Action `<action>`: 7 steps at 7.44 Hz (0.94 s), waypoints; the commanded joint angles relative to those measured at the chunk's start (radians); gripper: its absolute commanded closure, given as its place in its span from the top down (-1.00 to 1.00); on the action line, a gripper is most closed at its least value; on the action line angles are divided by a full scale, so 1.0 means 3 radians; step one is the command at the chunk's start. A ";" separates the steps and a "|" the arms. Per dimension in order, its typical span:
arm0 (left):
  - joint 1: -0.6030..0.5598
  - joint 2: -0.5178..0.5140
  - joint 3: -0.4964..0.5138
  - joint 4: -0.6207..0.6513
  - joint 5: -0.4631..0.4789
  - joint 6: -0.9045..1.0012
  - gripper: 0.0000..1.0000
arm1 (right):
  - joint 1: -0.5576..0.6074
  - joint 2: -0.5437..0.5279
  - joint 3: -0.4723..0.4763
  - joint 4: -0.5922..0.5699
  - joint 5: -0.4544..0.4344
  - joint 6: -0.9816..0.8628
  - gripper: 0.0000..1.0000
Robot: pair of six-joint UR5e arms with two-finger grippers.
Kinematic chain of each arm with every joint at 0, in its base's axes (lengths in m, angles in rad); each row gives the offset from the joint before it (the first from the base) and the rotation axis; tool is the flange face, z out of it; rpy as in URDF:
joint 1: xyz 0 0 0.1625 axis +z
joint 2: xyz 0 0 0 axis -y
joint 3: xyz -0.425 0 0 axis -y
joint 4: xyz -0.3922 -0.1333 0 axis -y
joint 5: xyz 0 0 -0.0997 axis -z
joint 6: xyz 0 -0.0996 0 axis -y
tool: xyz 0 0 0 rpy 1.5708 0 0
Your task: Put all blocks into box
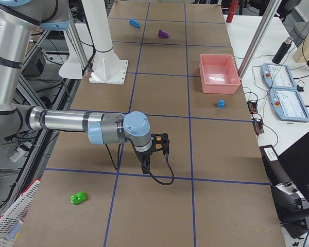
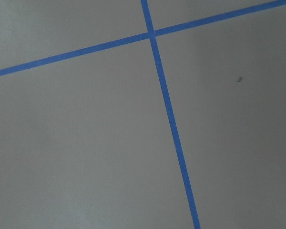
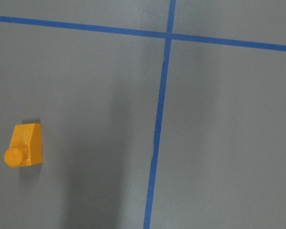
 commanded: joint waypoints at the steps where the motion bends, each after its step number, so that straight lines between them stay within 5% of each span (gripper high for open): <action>1: 0.0001 0.0003 -0.0009 -0.0012 0.0003 0.0001 1.00 | -0.0062 0.0011 0.0001 0.0136 0.0022 0.0167 1.00; 5: -0.0004 0.0028 -0.0009 -0.0079 -0.0013 0.0006 1.00 | -0.0893 0.0006 -0.0004 0.0994 -0.0039 0.1403 1.00; 7: -0.0004 0.0054 -0.0009 -0.0089 -0.0018 0.0006 1.00 | -0.1588 0.0016 -0.0050 0.1424 -0.0507 0.1905 1.00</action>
